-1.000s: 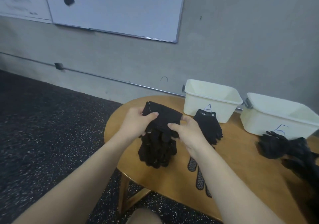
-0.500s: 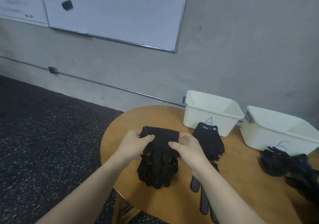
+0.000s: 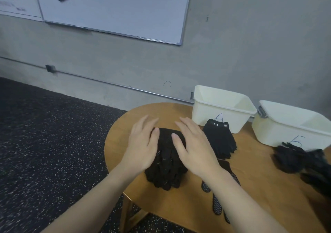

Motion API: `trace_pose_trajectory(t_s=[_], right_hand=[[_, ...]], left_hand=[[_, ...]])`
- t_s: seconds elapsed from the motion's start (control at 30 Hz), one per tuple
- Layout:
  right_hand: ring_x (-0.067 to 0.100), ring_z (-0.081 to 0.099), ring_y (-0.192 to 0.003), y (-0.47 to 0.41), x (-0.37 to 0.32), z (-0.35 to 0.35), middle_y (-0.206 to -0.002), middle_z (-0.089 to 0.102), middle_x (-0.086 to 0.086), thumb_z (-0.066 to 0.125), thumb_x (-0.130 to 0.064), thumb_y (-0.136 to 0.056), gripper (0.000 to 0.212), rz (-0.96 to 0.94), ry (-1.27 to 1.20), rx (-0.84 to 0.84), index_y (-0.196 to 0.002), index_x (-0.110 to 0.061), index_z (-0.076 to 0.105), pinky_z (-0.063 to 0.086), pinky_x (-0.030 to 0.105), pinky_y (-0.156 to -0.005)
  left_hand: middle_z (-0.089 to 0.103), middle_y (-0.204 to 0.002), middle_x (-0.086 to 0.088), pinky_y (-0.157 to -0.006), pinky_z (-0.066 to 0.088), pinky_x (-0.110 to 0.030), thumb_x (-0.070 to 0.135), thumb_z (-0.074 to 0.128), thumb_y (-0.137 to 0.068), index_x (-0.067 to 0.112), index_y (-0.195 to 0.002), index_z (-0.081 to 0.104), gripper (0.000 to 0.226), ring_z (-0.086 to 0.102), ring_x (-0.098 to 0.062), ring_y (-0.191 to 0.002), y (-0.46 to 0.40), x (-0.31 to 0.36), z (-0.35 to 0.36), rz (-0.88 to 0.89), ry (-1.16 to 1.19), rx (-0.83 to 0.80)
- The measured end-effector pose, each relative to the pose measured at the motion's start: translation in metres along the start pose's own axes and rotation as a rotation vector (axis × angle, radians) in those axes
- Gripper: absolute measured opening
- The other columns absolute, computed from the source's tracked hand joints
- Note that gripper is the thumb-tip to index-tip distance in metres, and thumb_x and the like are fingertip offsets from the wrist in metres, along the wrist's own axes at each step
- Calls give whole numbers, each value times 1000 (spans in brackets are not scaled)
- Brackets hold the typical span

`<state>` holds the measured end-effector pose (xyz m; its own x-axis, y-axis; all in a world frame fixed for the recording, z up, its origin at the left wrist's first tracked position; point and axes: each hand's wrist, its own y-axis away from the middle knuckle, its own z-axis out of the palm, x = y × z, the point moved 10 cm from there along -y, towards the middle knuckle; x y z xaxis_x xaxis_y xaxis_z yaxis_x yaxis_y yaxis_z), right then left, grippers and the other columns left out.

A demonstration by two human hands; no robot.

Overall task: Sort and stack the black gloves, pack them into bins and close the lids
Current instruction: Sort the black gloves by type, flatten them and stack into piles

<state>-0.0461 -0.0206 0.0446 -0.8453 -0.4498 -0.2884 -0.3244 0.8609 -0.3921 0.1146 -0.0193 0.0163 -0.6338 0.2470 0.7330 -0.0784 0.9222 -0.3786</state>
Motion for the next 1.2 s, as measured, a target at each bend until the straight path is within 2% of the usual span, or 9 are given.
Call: trace_pose_trajectory(t_s=[0.07,0.2,0.4,0.57,0.67,0.83,0.93,1.03,1.2], right_hand=[[4,2,-156,0,0,14,-170,15,-11,27,-49,-109,58,-7,-23,-83,-162,-25,28,-10,11,-114],[7,-1,-158,18,7,58,-172,5,-6,17,-53,-109,65,-3,34,-303,-165,-20,12,-4,25,-126],[5,-6,-157,32,21,77,-173,-1,-7,17,-52,-110,65,43,-24,-347,-165,-20,6,-2,29,-128],[7,-10,-157,33,19,75,-172,-8,-6,16,-54,-110,67,56,-39,-442,-165,-20,1,-3,32,-128],[7,-11,-157,32,20,59,-172,-11,-8,16,-59,-108,70,59,-32,-499,-165,-22,-2,-2,34,-128],[8,-6,-158,49,47,-7,-172,-3,-8,16,-63,-106,72,161,-75,-383,-165,-23,3,0,31,-126],[8,-4,-158,75,81,-42,-172,0,-9,17,-65,-105,73,265,-107,-328,-165,-24,9,3,34,-127],[12,-1,-159,107,118,-66,-172,6,-7,16,-67,-103,76,356,-126,-262,-165,-23,14,5,35,-129],[16,0,-159,169,171,-91,-173,6,-2,18,-64,-105,74,507,-97,-204,-165,-20,15,2,34,-127]], left_hand=[[25,-167,8,-128,11,-37,35,34,-112,30,-155,44,45,13,-10,-156,1,-1,19,26,-4,-109],[25,-167,11,-125,9,-27,35,34,-112,29,-157,40,46,16,-5,-154,9,-24,48,-132,72,-264],[14,-168,21,-127,7,-27,41,28,-112,38,-159,29,47,6,6,-153,25,-31,68,-120,133,-272],[12,-170,18,-125,4,-25,44,28,-111,38,-159,28,49,4,5,-153,28,-27,63,-120,106,-337],[20,-170,10,-121,5,-21,39,33,-112,31,-159,32,48,11,-4,-155,21,-10,51,-102,20,-359],[32,-165,10,-127,8,-40,53,33,-108,28,-157,40,55,12,-16,-158,3,24,13,-148,-34,-303],[37,-163,2,-126,13,-41,50,34,-109,21,-155,44,56,20,-20,-156,-1,66,11,-69,-77,-279],[41,-162,-3,-127,17,-44,46,37,-109,19,-153,46,53,26,-23,-154,8,119,33,60,-92,-281],[27,-168,2,-128,10,-39,49,34,-109,24,-157,40,55,15,-18,-157,41,184,116,220,-117,-470]])
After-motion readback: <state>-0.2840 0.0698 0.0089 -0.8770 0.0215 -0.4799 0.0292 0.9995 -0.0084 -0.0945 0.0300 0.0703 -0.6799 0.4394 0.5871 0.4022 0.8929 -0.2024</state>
